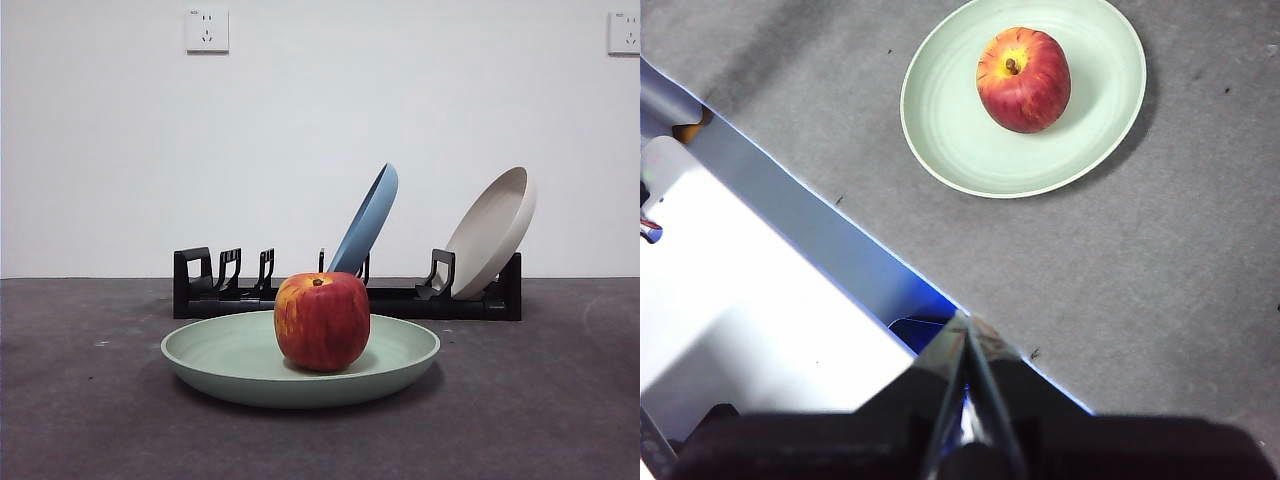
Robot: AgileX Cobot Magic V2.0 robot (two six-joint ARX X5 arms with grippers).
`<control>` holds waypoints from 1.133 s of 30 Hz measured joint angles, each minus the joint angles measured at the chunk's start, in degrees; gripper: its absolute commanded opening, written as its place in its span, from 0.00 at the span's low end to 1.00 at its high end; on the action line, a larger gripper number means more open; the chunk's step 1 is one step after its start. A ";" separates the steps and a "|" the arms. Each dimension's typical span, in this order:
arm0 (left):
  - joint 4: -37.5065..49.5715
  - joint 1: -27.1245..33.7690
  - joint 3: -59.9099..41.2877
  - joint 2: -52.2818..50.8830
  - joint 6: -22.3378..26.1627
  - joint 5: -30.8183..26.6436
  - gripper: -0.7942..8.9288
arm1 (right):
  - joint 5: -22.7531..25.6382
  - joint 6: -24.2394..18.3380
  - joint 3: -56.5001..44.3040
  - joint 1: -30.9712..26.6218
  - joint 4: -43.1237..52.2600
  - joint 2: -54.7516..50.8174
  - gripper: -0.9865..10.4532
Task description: Take the green plate from the plate rack,put the plate on the table,take the apple from the table,put the apple in the plate
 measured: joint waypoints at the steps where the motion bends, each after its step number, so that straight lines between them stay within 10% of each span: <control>1: -0.13 0.35 -1.49 -1.29 -0.15 0.00 0.08 | 0.00 0.00 0.00 0.00 0.00 0.00 0.09; 34: -16.31 0.63 -10.25 -9.99 -4.83 0.35 0.08 | 0.00 0.00 0.00 0.00 0.02 0.00 0.09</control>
